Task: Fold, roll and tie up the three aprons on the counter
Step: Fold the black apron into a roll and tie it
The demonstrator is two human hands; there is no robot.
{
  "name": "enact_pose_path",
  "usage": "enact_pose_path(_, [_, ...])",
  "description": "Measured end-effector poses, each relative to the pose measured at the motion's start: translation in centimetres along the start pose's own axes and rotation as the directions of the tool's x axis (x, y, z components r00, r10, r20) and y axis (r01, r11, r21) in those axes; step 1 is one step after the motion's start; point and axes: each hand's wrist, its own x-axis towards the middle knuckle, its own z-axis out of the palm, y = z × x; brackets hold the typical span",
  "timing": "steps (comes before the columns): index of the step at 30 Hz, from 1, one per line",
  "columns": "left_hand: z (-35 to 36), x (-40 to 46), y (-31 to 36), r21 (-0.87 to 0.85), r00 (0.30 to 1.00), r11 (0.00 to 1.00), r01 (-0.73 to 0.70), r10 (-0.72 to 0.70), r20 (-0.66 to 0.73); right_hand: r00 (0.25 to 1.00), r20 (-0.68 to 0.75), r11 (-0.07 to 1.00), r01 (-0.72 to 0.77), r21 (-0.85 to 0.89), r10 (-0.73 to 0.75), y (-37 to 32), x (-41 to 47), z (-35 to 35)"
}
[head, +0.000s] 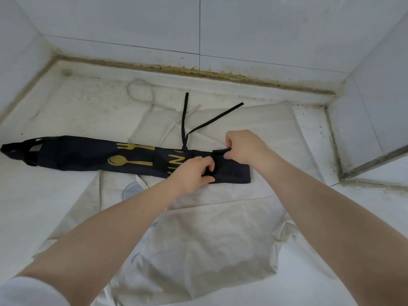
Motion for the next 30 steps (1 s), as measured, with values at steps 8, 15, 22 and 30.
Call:
enact_pose_path(8, [-2.4,-1.3,-1.2,0.221,0.999,0.975,-0.009,0.019,-0.042,0.94,0.337,0.989,0.009,0.145,-0.058,-3.7,0.5,-2.3])
enact_pose_path(15, [-6.1,-3.8,-7.5,0.299,0.986,0.946,0.123,-0.149,0.067,0.829,0.556,0.938,-0.146,0.314,-0.057,-7.4,1.2,-2.4])
enact_pose_path(22, [-7.1,-3.6,-8.0,-0.281,0.978,0.937,0.209,-0.195,0.078,0.894,0.412,0.975,0.098,0.2,-0.174,-10.1,2.9,1.5])
enact_pose_path(30, [-7.2,-2.6,-8.1,-0.055,0.971,0.976,0.212,-0.205,0.122,0.984,0.167,0.99,0.046,0.131,-0.068,-10.1,4.8,4.7])
